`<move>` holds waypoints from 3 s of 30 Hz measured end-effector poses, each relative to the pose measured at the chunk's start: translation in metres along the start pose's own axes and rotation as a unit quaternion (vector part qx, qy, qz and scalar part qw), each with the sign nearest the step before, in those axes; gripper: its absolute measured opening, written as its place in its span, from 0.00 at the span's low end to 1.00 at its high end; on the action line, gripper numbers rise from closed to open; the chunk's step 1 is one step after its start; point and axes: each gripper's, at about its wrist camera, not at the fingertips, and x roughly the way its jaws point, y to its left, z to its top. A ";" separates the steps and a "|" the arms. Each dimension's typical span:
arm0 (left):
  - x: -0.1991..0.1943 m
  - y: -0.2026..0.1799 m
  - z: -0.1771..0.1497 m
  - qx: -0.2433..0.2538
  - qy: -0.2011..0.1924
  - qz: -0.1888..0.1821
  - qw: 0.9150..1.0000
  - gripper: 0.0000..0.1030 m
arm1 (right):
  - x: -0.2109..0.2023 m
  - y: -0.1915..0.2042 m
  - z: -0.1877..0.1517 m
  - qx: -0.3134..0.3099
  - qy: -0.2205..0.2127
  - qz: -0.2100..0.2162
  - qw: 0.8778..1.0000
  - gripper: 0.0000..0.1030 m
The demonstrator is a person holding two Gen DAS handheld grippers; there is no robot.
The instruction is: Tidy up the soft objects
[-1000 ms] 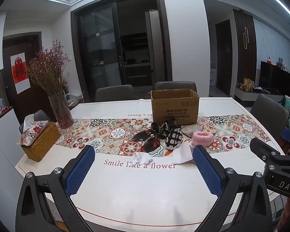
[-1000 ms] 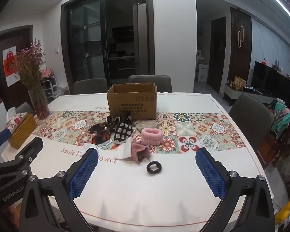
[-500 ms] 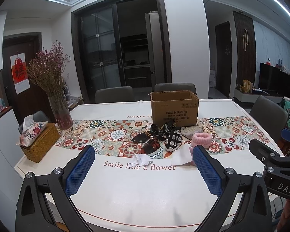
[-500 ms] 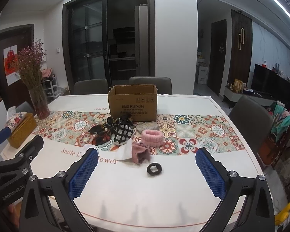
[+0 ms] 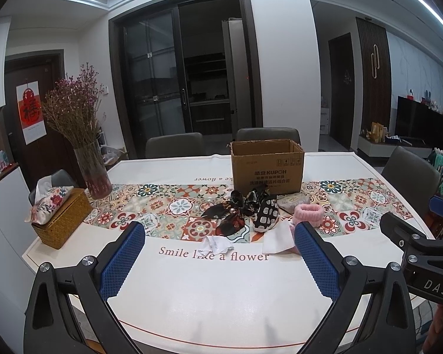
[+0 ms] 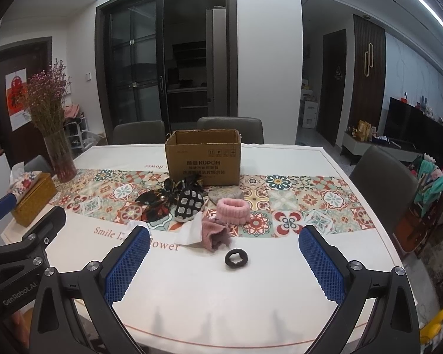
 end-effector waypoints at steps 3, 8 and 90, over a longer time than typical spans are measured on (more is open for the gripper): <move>0.000 0.000 0.000 0.000 -0.001 0.000 1.000 1.00 | 0.000 0.000 0.000 0.000 0.000 0.000 1.000 0.99; 0.000 0.000 0.000 0.000 -0.001 0.000 1.000 1.00 | 0.002 0.000 0.001 0.000 0.000 0.000 1.000 0.99; 0.258 -0.072 -0.043 0.158 0.145 -0.224 0.951 0.69 | 0.227 -0.014 -0.072 0.089 0.198 -0.096 0.972 0.91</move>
